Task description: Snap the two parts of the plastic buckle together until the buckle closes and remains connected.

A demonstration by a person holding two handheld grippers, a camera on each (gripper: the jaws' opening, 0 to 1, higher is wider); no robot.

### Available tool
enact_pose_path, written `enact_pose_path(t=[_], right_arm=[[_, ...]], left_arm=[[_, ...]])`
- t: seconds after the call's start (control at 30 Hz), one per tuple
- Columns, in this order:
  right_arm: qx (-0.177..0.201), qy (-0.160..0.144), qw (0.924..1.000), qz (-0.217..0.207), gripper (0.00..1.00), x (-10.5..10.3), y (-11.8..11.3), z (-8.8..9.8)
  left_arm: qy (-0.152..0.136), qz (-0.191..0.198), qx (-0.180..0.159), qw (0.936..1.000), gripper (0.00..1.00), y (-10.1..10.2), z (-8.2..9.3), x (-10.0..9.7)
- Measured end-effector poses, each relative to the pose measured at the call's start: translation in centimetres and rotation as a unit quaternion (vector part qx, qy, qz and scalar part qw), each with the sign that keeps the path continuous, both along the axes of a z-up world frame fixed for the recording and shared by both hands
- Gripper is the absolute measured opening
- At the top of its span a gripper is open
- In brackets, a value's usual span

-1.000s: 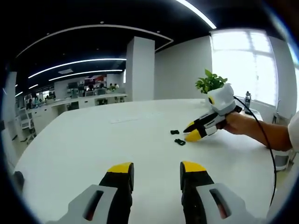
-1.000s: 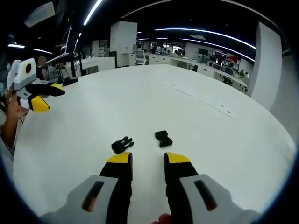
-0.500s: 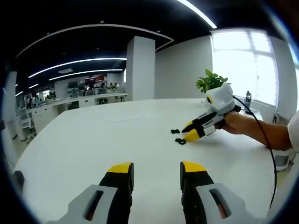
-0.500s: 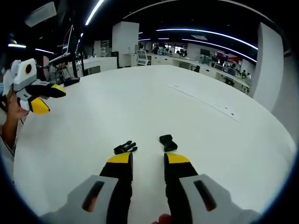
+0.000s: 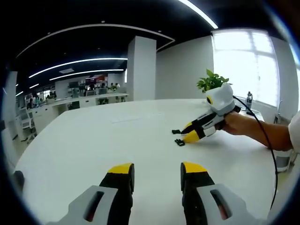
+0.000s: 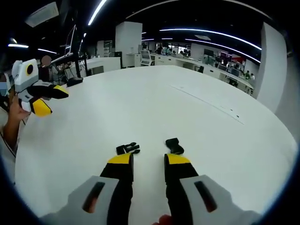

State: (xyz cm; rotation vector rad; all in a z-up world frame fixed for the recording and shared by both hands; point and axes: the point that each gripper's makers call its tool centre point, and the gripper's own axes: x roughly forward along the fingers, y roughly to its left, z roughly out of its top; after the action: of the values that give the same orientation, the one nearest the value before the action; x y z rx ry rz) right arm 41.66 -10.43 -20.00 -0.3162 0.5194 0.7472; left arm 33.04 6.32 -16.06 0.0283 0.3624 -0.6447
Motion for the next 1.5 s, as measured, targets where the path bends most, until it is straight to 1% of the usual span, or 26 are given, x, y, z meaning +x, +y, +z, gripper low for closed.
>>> enact_pose_path(t=[0.23, 0.57, 0.9, 1.07, 1.17, 1.27, 1.5], right_arm=[[0.001, 0.001, 1.0000, 0.009, 0.26, -0.1, 0.8, 0.0], [0.003, 0.002, 0.9998, 0.022, 0.26, 0.2, 2.5, 0.0], [0.008, 0.001, 0.9995, 0.030, 0.26, 0.5, 3.6, 0.0], [0.017, 0.003, 0.9994, 0.031, 0.25, 0.6, 4.0, 0.0], [0.020, 0.004, 0.9993, 0.032, 0.24, 0.8, 4.2, 0.0], [0.022, 0.005, 0.9990, 0.038, 0.24, 0.7, 4.4, -0.1], [0.026, 0.003, 0.9987, 0.045, 0.25, -0.3, 4.8, -0.1]], left_arm=[[0.001, 0.003, 0.000, 1.0000, 0.39, 0.3, -0.1, 0.1], [0.000, 0.007, -0.002, 1.0000, 0.39, 0.6, 0.0, 0.2], [0.006, 0.009, 0.004, 0.9999, 0.39, 0.6, -0.5, 0.6], [0.008, 0.012, 0.008, 0.9999, 0.38, 0.3, -1.0, 1.4], [0.018, 0.012, 0.006, 0.9998, 0.38, -0.1, -1.5, 1.7], [0.017, 0.013, 0.014, 0.9997, 0.38, -0.5, -1.8, 1.9], [0.018, 0.008, 0.027, 0.9994, 0.38, -1.5, -1.9, 2.7]])
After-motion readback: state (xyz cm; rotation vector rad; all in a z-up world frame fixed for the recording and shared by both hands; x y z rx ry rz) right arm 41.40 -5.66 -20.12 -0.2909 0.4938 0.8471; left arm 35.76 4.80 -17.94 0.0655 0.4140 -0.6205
